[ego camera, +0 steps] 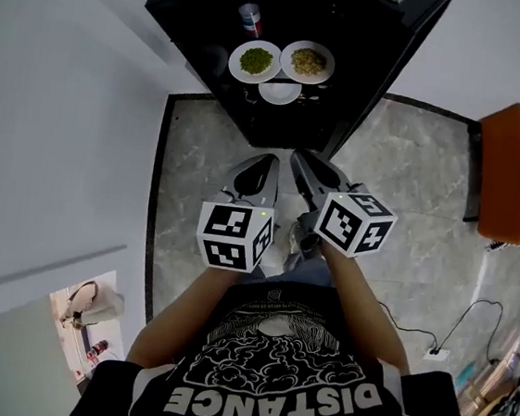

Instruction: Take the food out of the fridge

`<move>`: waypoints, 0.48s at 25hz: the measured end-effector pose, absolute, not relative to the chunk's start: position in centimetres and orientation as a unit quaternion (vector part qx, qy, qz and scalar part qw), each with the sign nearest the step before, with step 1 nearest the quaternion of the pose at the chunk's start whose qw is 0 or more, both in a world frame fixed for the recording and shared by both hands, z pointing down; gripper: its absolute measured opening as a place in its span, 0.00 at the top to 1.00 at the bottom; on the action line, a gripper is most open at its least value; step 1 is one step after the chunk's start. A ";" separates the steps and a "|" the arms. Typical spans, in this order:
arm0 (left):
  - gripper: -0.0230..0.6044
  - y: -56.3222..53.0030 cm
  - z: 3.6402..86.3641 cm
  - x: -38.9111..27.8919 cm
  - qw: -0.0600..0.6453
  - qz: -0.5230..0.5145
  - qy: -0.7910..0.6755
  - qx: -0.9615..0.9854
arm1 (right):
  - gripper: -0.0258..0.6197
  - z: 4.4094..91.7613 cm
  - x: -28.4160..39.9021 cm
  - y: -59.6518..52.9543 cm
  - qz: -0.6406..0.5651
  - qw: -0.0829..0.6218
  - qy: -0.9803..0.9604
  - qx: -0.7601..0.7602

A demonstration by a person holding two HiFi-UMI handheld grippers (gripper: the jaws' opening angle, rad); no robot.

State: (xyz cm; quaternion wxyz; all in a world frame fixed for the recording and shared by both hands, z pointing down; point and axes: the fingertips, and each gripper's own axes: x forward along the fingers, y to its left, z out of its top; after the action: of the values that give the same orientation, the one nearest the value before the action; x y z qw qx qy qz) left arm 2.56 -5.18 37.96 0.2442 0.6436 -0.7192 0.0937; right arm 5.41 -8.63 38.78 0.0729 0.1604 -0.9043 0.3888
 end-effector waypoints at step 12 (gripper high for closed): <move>0.96 -11.7 40.4 -4.0 0.233 0.117 -0.620 0.740 | 0.96 42.5 0.2 -15.0 0.468 -0.042 -0.836 0.282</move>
State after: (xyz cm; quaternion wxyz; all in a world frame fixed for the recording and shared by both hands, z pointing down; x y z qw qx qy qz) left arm -3.99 -11.73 40.45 0.2333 0.7398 -0.6201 0.1172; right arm 0.24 -14.96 42.51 -0.0417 0.2823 -0.8364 0.4679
